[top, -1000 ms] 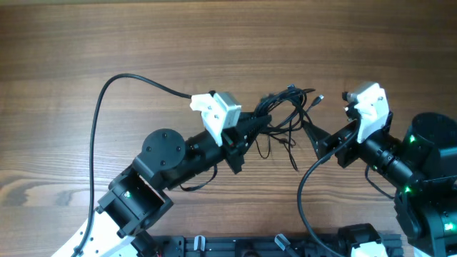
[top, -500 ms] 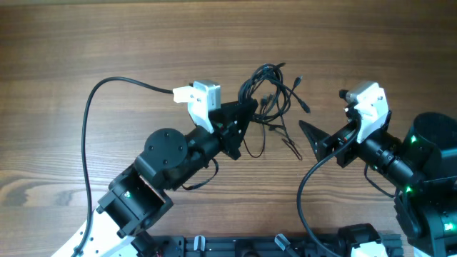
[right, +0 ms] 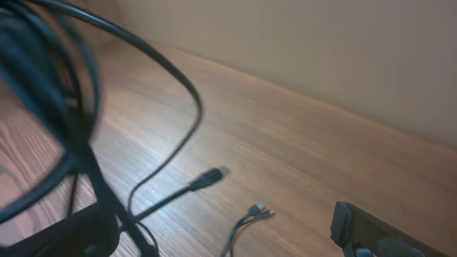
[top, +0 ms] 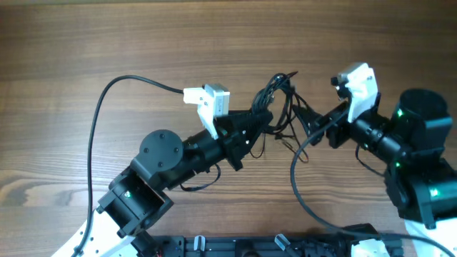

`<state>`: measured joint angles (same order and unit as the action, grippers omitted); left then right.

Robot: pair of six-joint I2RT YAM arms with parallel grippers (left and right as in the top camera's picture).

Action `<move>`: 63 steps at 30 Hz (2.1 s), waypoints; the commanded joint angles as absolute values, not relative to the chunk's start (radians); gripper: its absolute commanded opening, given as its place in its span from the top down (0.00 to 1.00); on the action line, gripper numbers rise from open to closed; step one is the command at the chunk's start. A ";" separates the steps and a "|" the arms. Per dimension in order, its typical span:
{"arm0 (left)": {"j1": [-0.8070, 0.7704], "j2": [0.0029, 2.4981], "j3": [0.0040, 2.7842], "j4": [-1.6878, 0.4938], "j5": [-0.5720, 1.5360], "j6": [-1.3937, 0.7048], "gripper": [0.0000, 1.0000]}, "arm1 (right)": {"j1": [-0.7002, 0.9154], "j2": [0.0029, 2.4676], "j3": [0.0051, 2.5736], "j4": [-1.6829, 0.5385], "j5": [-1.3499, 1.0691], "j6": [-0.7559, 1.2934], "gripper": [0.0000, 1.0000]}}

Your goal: Untangle cables

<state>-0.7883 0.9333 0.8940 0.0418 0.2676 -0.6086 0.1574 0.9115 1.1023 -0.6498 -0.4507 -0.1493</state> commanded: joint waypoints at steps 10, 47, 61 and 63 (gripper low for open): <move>-0.789 0.929 0.904 0.131 0.418 -0.606 0.96 | 0.156 1.013 1.105 -0.670 -0.565 -0.205 0.05; -0.787 0.895 0.904 -0.041 0.303 -0.247 0.96 | 0.155 0.860 1.105 -0.592 -0.274 -0.070 0.02; -0.787 0.820 0.904 -0.027 0.355 -0.216 0.96 | 0.156 0.858 1.105 -0.656 -0.884 -0.420 0.01; -0.787 0.820 0.904 -0.019 0.345 -0.216 0.96 | 0.156 0.858 1.105 -0.657 -0.921 -0.420 0.01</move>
<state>-0.7883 0.8253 0.8856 -0.0353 0.3370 -0.2398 0.1543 0.8661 1.1023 -0.6575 -0.8013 -0.3889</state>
